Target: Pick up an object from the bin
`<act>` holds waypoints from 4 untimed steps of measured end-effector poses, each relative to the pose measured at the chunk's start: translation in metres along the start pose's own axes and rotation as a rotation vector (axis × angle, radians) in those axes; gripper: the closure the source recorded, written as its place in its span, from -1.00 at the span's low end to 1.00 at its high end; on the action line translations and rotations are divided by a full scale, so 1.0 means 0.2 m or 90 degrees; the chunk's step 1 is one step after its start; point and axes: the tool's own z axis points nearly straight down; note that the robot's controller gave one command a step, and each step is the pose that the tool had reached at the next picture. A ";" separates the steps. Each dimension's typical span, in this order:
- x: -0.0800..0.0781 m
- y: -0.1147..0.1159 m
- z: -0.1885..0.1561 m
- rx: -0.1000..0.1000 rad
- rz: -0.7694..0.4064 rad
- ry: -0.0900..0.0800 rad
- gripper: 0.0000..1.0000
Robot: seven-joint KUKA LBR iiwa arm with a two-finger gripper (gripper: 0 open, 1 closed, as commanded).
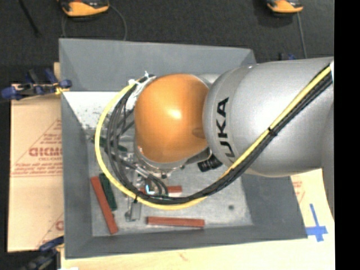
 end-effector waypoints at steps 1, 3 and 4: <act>-0.29 -0.35 0.41 0.002 0.058 -0.002 -1.00; -0.37 -0.49 0.80 -0.002 0.004 -0.013 1.00; -0.84 -0.53 0.78 0.000 -0.072 -0.012 1.00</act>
Offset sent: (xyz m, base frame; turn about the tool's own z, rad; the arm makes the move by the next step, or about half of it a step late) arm 0.0570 -0.0646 -0.0777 0.0842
